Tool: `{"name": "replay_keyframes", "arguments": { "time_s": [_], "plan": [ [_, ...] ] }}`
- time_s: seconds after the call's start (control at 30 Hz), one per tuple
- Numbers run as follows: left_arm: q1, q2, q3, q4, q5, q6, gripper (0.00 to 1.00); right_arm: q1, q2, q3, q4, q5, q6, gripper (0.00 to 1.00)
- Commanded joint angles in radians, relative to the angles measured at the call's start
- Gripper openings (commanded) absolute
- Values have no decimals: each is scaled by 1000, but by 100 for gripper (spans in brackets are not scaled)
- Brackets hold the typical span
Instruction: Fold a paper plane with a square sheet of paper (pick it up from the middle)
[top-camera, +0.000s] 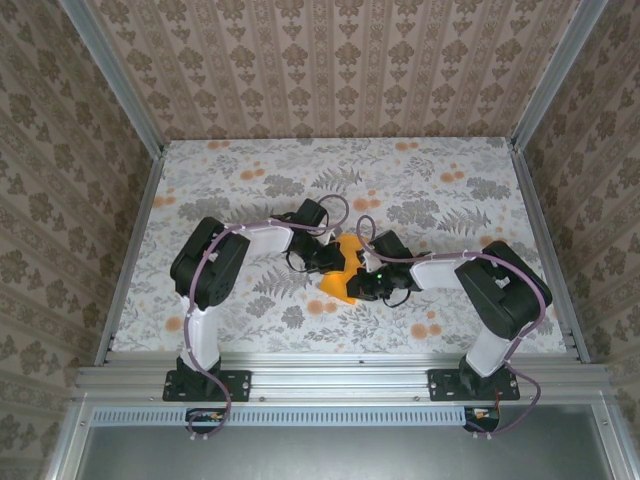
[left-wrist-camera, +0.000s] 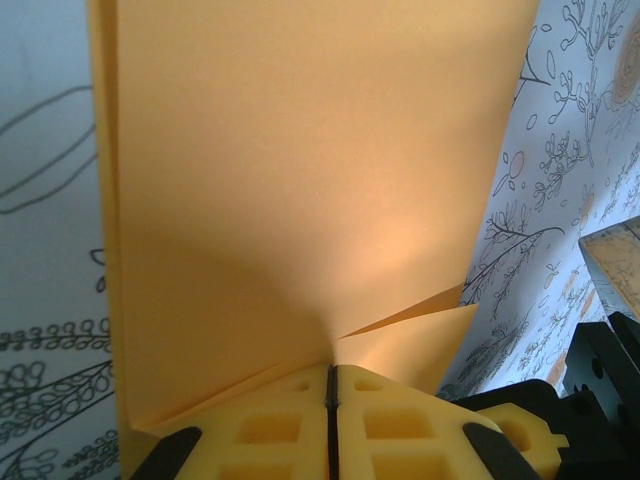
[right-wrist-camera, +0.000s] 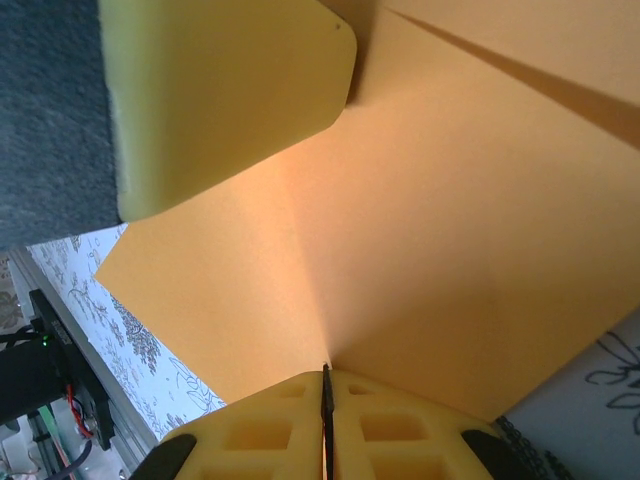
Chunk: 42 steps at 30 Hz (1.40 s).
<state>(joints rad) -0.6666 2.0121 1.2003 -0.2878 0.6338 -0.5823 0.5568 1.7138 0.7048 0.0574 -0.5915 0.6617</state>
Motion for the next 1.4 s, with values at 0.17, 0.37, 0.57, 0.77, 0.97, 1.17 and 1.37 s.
{"name": "replay_keyframes", "arguments": {
  "time_s": [0.17,0.37,0.57,0.77,0.97,1.17,1.37],
  "plan": [
    [2,56,-40,-80,-44,31,9,54,-33,-25,-142,43,-46,12],
    [3,60,-37,-81,-39,33,9,78,-67,-28,-196,64,-64,12],
    [3,62,-36,-80,-37,35,9,102,-72,-40,-204,81,-56,12],
    [3,62,-35,-83,-34,37,9,112,-74,-57,-186,82,-37,12],
    [2,62,-36,-82,-30,38,9,112,-97,-74,-164,61,-15,12],
    [2,52,-36,-81,-26,36,9,72,-208,-27,-128,56,35,12],
    [1,44,-35,-80,-22,35,9,35,-143,12,-37,77,73,12]
  ]
}}
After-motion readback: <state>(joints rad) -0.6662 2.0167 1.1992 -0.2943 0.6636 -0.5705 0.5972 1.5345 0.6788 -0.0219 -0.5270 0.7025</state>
